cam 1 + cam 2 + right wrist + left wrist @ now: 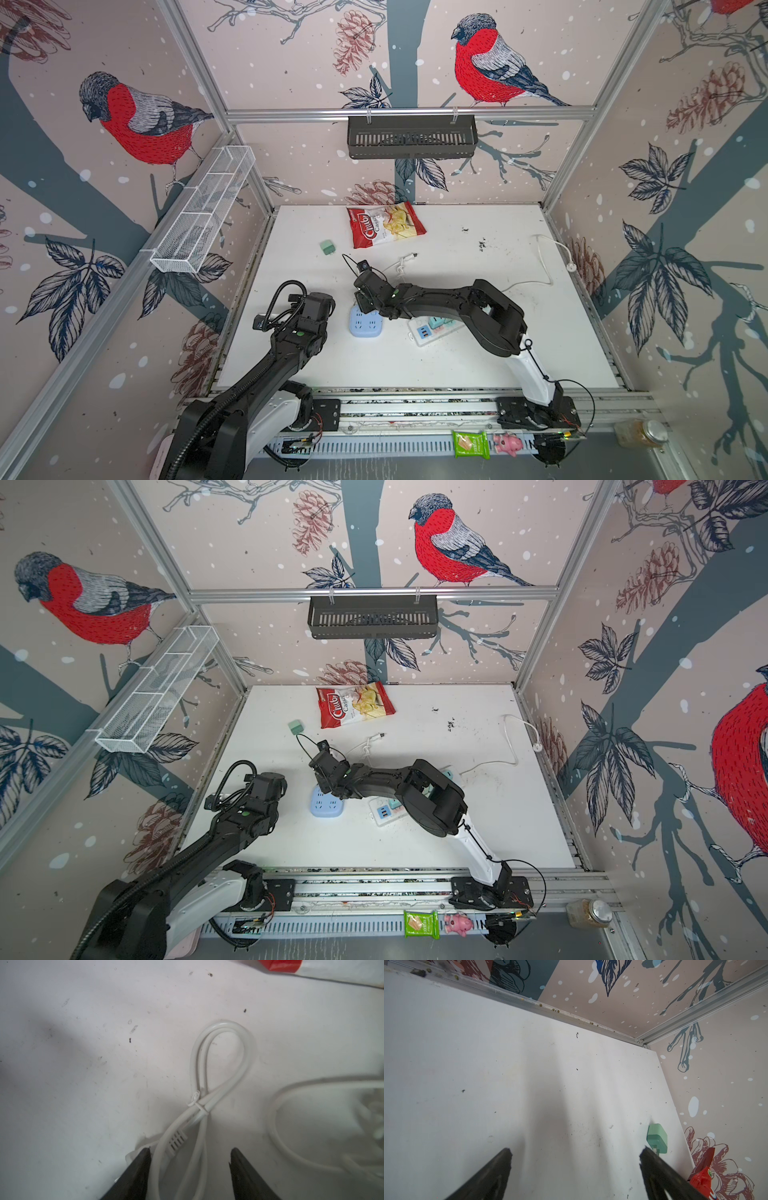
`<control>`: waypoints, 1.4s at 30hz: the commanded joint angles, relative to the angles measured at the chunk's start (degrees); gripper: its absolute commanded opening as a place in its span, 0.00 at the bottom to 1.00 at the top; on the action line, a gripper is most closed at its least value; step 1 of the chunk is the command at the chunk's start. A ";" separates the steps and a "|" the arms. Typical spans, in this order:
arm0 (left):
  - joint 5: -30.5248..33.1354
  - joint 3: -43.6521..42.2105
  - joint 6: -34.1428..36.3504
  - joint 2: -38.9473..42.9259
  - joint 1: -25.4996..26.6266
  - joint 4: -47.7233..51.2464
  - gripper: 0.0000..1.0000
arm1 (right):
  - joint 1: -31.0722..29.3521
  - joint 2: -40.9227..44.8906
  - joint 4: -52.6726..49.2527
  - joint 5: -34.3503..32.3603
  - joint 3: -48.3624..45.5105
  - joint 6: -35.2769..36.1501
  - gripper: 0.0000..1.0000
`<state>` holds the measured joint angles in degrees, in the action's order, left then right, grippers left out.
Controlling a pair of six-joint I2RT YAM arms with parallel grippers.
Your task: Insert the plug
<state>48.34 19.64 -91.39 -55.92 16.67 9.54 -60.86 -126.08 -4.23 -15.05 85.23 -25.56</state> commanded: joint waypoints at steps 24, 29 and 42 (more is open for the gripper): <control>-15.06 7.32 45.45 -8.32 -2.61 -23.12 0.97 | 0.09 22.76 -3.24 0.05 -10.25 7.61 0.83; -27.23 11.47 49.51 -17.13 -8.16 -24.76 0.96 | 4.62 35.29 9.42 0.83 -26.81 6.09 0.86; -31.95 39.87 52.78 -44.63 -10.95 -2.55 0.96 | 17.31 50.52 24.93 3.59 -44.48 -0.52 0.84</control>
<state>17.54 55.92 -40.03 -97.86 5.78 0.56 -43.88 -76.18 15.44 -12.21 41.15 -24.34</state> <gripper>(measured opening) 0.962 0.841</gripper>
